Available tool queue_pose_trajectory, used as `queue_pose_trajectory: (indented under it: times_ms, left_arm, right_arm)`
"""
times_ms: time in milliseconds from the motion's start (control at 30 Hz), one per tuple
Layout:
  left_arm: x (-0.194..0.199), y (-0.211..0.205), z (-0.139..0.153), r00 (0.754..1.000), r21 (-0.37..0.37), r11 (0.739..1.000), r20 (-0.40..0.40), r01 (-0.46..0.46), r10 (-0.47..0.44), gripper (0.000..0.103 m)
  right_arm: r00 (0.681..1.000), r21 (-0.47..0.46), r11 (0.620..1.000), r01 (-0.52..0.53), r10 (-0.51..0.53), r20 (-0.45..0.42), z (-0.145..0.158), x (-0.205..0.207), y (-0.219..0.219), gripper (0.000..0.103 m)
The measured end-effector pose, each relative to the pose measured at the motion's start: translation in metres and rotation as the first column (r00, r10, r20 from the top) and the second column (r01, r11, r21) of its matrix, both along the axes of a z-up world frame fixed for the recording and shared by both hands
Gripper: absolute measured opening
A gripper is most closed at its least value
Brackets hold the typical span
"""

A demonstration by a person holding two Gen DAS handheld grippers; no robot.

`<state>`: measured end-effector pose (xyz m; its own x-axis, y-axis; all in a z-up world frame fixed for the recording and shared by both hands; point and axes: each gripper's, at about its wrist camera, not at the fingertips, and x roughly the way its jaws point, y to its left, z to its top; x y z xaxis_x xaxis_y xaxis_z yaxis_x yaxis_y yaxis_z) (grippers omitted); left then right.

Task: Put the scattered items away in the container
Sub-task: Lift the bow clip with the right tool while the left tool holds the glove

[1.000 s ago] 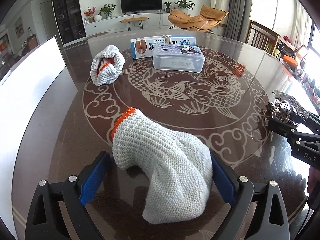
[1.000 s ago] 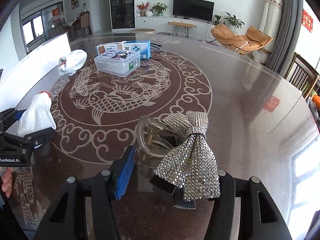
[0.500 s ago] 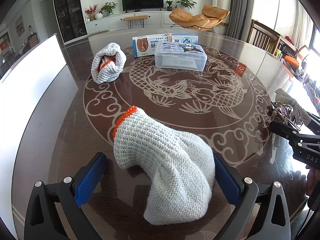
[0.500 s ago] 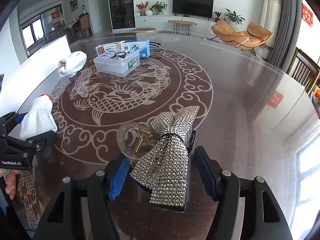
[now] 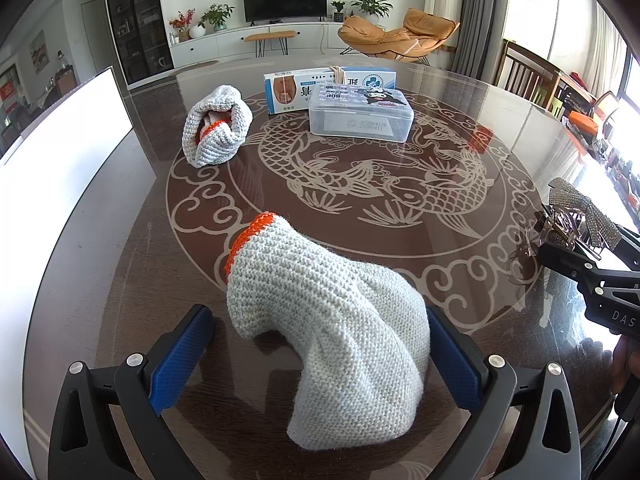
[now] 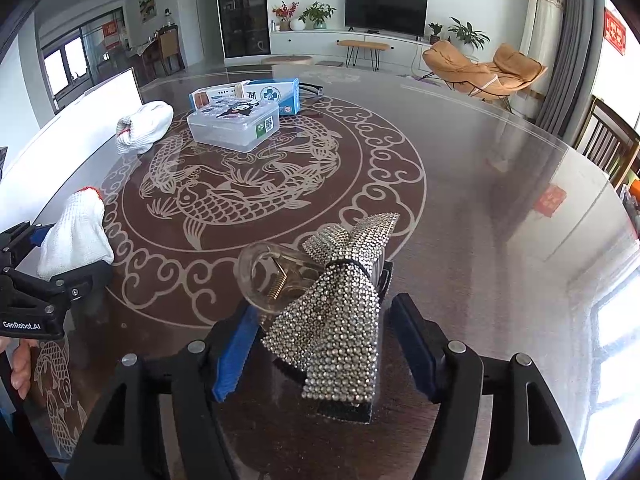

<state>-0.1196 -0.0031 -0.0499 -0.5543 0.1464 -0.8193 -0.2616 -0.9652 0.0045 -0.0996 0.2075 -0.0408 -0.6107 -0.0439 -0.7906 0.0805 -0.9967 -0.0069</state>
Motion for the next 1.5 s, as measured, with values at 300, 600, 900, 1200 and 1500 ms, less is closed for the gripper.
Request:
queue_pose_trajectory:
  times_ms: [300,600,900,1200,1500]
  left_arm:
    - [0.0,0.0,0.0,1.0,0.0,1.0,0.001,0.0,0.0,0.103]
    - [0.0,0.0,0.0,1.0,0.0,1.0,0.001,0.0,0.0,0.103]
    - [0.0,0.001,0.0,1.0,-0.002,1.0,0.002,-0.001,0.001,0.103]
    - [-0.01,-0.016,0.006,0.989,0.093,0.991,0.096,0.1,-0.108,0.103]
    - [-0.017,0.008,0.0,0.991,-0.046,0.999,0.136,0.013,-0.006,0.103]
  right_arm:
    - [1.0,0.0,1.0,0.0,0.0,0.0,0.0,0.0,0.0,0.069]
    - [1.0,0.0,1.0,0.0,0.0,0.0,0.0,0.0,0.0,0.069]
    - [1.0,-0.001,1.0,0.001,-0.001,0.0,0.0,0.0,0.0,0.07]
    - [1.0,-0.003,1.0,0.0,0.0,0.0,0.0,0.0,0.0,0.07]
    - [1.0,-0.028,1.0,-0.002,0.002,-0.002,0.001,0.001,0.0,0.071]
